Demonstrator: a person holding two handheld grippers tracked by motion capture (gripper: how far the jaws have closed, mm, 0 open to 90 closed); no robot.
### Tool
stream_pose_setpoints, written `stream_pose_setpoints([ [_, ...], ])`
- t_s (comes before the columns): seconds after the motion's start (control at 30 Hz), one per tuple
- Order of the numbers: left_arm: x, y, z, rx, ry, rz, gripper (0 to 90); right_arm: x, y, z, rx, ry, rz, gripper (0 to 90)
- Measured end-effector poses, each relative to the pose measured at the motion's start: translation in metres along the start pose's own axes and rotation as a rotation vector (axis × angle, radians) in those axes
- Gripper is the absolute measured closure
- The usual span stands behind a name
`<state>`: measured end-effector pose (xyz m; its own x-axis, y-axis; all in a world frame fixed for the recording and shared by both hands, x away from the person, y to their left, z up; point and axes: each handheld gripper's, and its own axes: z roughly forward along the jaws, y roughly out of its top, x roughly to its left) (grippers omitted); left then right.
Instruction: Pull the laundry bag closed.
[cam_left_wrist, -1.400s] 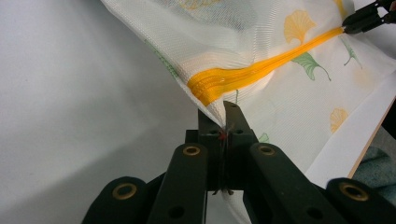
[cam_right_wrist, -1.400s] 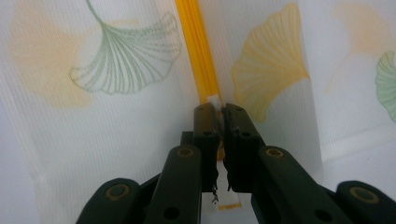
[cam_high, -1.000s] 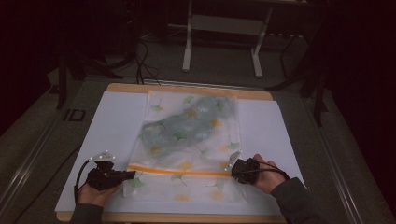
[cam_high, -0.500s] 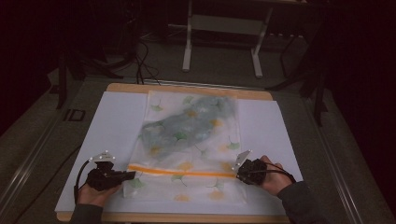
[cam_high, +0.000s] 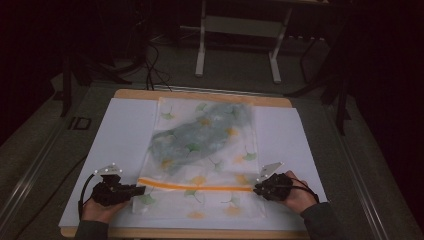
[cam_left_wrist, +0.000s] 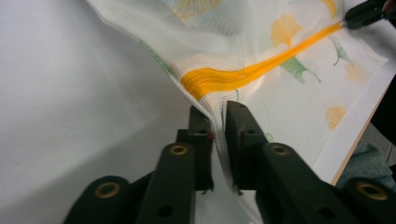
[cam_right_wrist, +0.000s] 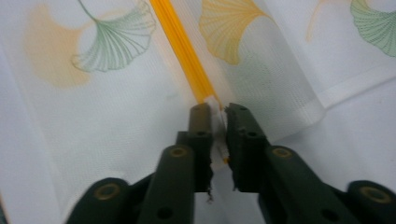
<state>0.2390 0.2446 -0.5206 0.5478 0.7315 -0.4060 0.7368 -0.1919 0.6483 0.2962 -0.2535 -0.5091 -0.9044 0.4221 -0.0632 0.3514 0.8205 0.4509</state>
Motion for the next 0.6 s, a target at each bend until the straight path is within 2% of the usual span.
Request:
stream_pose_setpoints([
  [0.13, 0.003, -0.002, -0.007, -0.027, 0.009, -0.005, 71.8, -0.002, -0.006, -0.002, -0.054, 0.010, 0.043, 71.1],
  [0.23, 0.005, -0.003, -0.013, -0.044, 0.037, -0.005, 67.4, -0.004, -0.012, -0.005, -0.096, 0.014, 0.085, 67.3],
  [0.33, 0.006, -0.004, -0.017, -0.070, 0.063, -0.011, 66.9, -0.009, -0.020, -0.009, -0.175, 0.032, 0.143, 65.1],
  [0.5, 0.006, -0.004, -0.018, -0.103, 0.115, 0.006, 65.3, -0.012, -0.029, -0.010, -0.205, -0.002, 0.199, 61.9],
  [0.57, 0.005, -0.004, -0.018, -0.121, 0.135, 0.019, 64.5, -0.014, -0.033, -0.011, -0.224, -0.020, 0.236, 61.1],
  [0.6, 0.005, -0.004, -0.018, -0.121, 0.135, 0.019, 64.5, -0.014, -0.033, -0.011, -0.224, -0.020, 0.236, 61.1],
])
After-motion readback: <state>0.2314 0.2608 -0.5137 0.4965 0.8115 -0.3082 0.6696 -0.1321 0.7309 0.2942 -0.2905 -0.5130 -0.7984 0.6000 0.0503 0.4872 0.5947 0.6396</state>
